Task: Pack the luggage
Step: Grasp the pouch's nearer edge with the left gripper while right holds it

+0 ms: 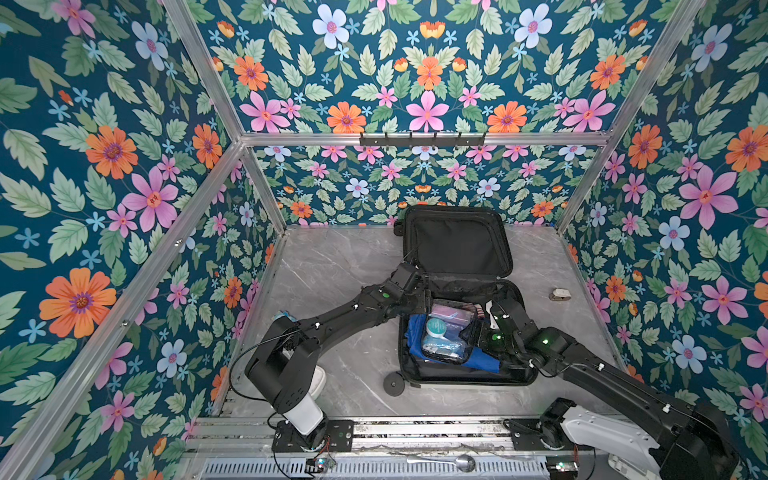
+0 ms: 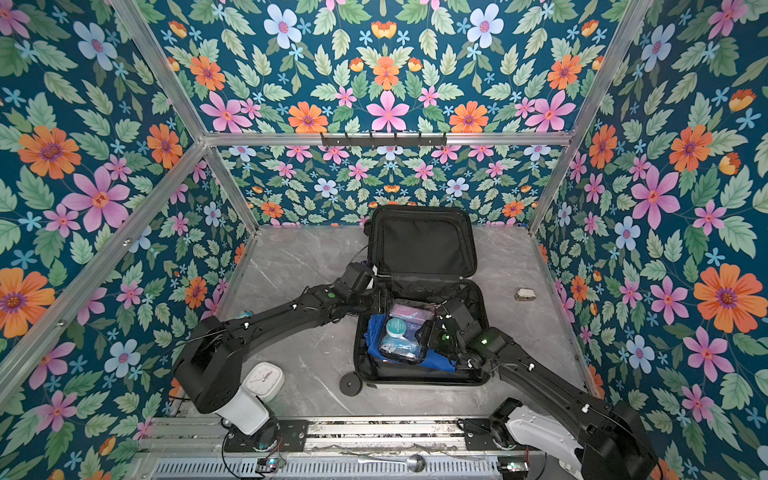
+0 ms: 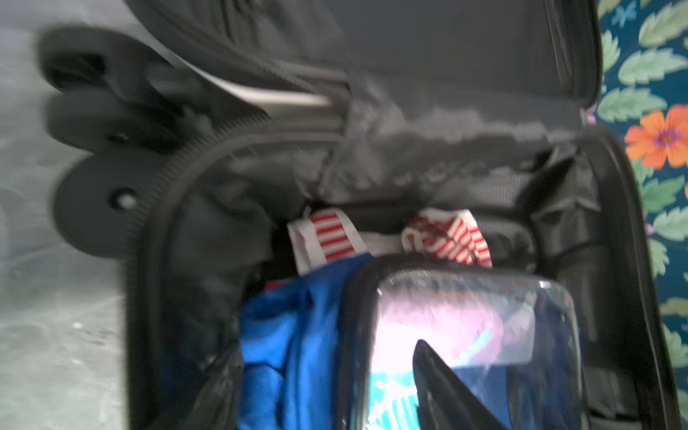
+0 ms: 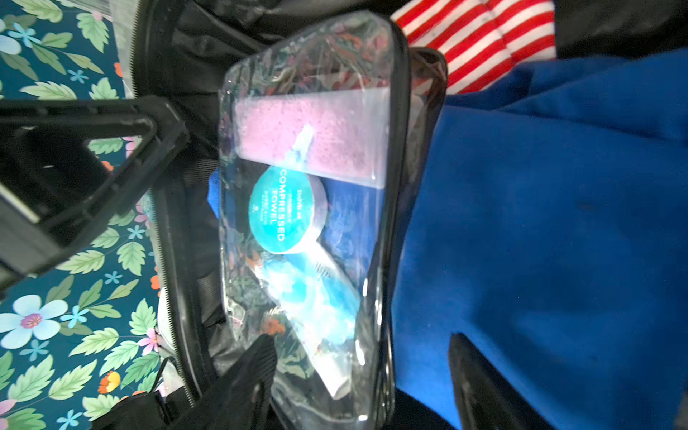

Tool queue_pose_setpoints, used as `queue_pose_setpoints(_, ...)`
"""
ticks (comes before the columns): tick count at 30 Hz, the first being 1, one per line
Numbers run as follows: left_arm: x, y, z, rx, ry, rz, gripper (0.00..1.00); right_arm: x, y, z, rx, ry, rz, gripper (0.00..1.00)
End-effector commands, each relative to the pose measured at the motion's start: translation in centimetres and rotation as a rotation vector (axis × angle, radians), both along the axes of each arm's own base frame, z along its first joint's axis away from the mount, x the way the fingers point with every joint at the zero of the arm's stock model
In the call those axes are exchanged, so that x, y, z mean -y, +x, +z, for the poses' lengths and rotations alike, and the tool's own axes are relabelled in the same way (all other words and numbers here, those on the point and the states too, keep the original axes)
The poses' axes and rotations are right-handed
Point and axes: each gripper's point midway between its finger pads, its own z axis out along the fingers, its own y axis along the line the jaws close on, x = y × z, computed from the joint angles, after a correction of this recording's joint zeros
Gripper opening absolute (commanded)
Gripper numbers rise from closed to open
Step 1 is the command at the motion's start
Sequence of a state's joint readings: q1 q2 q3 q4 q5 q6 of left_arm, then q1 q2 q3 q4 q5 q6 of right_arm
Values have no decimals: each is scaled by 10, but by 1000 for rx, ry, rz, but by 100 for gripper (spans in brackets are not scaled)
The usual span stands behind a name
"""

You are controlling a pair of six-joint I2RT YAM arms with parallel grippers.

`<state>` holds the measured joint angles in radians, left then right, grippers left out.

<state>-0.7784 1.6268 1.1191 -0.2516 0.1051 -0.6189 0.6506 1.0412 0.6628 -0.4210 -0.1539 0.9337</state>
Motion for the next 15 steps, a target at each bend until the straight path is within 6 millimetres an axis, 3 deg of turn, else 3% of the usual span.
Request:
queue_pose_setpoints(1,2,-5,4,9,6,-15,71,-3,3,-1,11,-3,15,69)
queue_pose_setpoints(15,18,-26,-10,-44,-20,-65,56,-3,5,-8,8,-17,22,50)
